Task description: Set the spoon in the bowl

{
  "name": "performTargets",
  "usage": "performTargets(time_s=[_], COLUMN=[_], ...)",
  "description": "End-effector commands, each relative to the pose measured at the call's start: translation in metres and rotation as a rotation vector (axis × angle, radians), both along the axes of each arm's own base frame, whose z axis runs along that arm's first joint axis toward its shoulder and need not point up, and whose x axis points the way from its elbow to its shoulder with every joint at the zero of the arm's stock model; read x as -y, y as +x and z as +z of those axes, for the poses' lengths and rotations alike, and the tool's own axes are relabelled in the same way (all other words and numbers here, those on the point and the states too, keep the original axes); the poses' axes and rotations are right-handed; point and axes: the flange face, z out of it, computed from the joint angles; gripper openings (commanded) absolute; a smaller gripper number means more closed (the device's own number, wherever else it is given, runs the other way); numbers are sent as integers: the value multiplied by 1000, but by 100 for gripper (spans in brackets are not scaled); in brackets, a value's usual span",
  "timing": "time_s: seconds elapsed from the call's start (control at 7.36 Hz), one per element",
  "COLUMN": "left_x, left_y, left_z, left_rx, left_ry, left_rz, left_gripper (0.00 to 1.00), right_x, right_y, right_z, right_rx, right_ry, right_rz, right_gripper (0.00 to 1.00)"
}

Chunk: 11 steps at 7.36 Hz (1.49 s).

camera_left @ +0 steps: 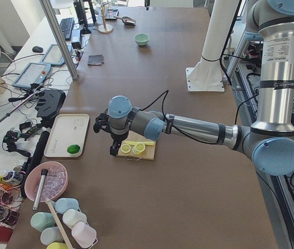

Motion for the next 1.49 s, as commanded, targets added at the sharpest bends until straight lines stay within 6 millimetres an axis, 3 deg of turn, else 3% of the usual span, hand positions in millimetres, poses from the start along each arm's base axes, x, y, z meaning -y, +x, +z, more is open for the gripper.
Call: performTargets(time_s=[0.0,0.14,0.27,0.54,0.95,1.36], left_x=[-5,11,16,16,13,11], left_y=[59,93,128,166,187,194], left_z=[-26,-51,-63,-80,-85,-84], left_rx=[-53,-42,-25,-39,-42,-41], left_ry=[-72,-85,-109,-144,-150,-154], left_rz=[-24,-69,-87,-80,-54,-42], left_gripper=[98,98,98,98,98,98], right_x=[10,24,34,48,38,34], right_y=[-41,-74,-110,-194,-233,-244], right_z=[-13,-34,-54,-82,-69,-61], right_rx=[12,39,48,8,-24,-31], right_ry=[-45,-100,-146,-165,-190,-211], right_rz=[5,44,87,128,89,66], right_gripper=[98,97,96,94,86,15])
